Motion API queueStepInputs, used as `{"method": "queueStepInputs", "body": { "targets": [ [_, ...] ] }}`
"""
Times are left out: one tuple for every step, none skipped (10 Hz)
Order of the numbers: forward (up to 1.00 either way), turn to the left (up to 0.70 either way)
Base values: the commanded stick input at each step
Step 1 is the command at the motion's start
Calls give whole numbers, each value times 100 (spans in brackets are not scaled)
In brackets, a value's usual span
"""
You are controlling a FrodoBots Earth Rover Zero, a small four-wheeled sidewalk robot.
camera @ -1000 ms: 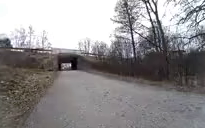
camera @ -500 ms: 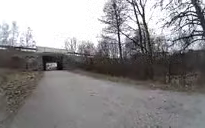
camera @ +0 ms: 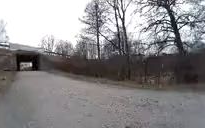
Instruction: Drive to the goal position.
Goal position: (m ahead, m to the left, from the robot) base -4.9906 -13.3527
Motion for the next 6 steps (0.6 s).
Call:
{"method": "queueStepInputs", "body": {
  "targets": [
    [0, -70],
    [0, -70],
    [0, -70],
    [0, -70],
    [0, -70],
    [0, -70]
  ]
}}
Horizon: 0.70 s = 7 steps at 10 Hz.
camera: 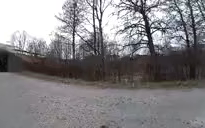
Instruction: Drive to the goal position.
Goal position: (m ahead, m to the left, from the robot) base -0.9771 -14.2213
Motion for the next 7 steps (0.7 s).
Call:
{"method": "queueStepInputs", "body": {
  "targets": [
    [0, -70],
    [0, -70],
    [0, -70],
    [0, -70],
    [0, -70],
    [0, -70],
    [0, -70]
  ]
}}
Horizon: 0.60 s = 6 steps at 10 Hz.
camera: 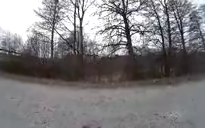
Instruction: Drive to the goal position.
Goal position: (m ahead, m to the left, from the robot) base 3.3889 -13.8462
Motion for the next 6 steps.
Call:
{"method": "queueStepInputs", "body": {
  "targets": [
    [0, -70],
    [0, -70],
    [0, -70],
    [0, -70],
    [0, -70],
    [0, -70]
  ]
}}
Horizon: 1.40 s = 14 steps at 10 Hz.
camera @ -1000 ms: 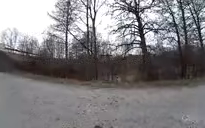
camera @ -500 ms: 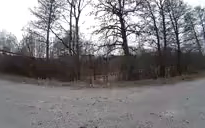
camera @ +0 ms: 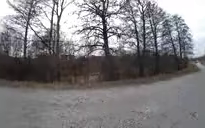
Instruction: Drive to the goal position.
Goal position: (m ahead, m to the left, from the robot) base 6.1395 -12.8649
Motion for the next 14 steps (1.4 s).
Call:
{"method": "queueStepInputs", "body": {
  "targets": [
    [0, -70],
    [0, -70],
    [0, -70],
    [0, -70],
    [0, -70],
    [0, -70],
    [0, -70],
    [0, -70],
    [0, -70],
    [0, -70],
    [0, -70],
    [0, -70],
    [0, -70],
    [0, -70]
  ]
}}
